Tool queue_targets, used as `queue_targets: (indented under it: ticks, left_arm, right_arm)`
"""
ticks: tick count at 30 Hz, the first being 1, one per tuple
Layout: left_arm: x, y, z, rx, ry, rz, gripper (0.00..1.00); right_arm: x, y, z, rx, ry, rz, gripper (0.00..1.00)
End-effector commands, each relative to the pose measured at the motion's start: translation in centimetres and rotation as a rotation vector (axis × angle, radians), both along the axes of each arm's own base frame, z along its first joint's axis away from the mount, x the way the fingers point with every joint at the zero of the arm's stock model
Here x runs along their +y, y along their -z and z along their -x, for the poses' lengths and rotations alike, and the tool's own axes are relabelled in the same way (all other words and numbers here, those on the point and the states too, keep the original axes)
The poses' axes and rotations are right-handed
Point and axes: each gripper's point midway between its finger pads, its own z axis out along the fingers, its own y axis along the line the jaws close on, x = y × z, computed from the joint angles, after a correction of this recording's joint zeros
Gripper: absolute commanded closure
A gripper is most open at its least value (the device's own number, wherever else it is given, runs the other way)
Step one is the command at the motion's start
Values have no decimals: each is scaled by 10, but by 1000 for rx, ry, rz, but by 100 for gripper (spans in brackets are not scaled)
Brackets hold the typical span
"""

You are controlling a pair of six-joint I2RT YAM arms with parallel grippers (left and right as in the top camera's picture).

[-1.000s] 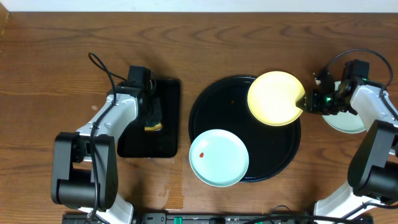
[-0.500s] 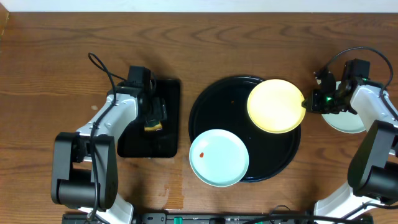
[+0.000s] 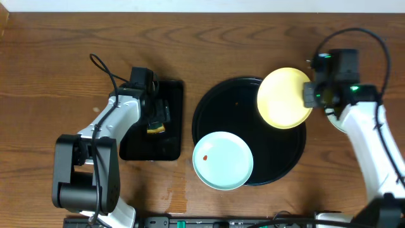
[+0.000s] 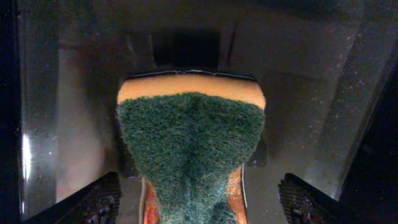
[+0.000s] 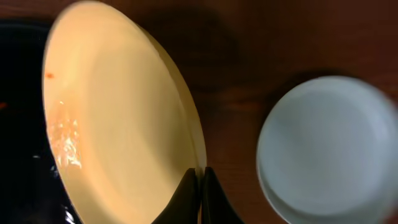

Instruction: Clean dirty plates on tray and stack at the side

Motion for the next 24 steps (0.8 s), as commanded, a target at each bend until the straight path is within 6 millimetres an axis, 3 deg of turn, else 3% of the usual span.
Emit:
queue_targets:
  ticks: [1,7,11,14,17,24]
  left_arm:
    - [-1,4,5,14,7,6,18]
    - [-1,4,5,14,7,6,18]
    - [-1,4,5,14,7,6,18]
    - [-1,4,5,14,7,6,18]
    - [-1,4,5,14,7,6,18]
    - [-1,4,5,14,7,6,18]
  right_arm:
    - [-5,-34,3,-94,82,234,99]
    - [33,-58,10,-188,22,361,99]
    - [53,-63,13,-215,-24,394,99]
    - [47,-58,16,-201,40,344,99]
    - [41,-35,14,-108,46,177,99]
    - [9,37,7,147,-11,-304,74]
